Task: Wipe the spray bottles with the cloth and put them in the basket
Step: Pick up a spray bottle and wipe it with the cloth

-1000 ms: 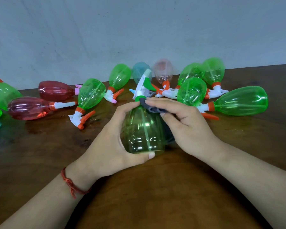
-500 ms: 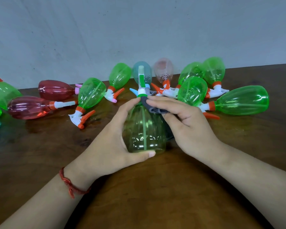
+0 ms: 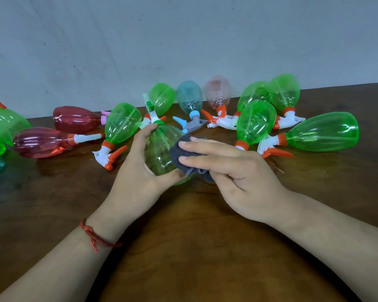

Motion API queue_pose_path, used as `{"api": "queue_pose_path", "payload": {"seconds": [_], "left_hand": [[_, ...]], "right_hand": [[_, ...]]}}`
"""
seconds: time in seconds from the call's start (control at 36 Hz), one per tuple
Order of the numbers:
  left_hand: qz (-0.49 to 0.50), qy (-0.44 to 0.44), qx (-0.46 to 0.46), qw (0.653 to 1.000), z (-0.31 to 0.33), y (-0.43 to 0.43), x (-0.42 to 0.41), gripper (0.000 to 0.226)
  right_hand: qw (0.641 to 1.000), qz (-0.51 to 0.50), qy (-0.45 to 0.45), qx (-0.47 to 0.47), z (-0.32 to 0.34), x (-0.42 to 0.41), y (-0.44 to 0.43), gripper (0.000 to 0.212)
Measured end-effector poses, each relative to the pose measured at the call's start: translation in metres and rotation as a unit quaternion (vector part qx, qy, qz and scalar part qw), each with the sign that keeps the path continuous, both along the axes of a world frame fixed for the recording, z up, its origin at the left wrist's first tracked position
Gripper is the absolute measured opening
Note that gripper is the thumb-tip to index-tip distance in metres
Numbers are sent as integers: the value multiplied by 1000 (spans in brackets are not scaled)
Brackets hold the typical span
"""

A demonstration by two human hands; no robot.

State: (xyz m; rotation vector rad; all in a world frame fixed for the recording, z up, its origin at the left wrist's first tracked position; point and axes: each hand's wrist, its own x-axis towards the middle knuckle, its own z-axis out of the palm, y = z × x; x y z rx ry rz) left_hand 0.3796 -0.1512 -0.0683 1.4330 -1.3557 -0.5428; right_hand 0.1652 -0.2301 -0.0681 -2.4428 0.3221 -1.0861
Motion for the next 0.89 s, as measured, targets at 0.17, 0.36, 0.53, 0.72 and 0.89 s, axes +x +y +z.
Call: {"api": "queue_pose_path", "payload": {"seconds": [0.17, 0.36, 0.53, 0.72, 0.89], "left_hand": [[-6, -34, -13, 999, 2, 4, -1, 106], [-98, -69, -14, 993, 4, 11, -11, 106], [-158, -20, -22, 987, 3, 14, -12, 107], [-170, -95, -3, 981, 6, 13, -10, 115], [-134, -122, -19, 983, 7, 12, -11, 115]], "right_hand": [[997, -21, -19, 79, 0, 1, -3, 51], [965, -37, -62, 252, 8, 2, -8, 50], [935, -24, -128, 329, 14, 0, -9, 53], [968, -55, -110, 219, 8, 0, -10, 49], [984, -69, -77, 147, 7, 3, -5, 48]]}}
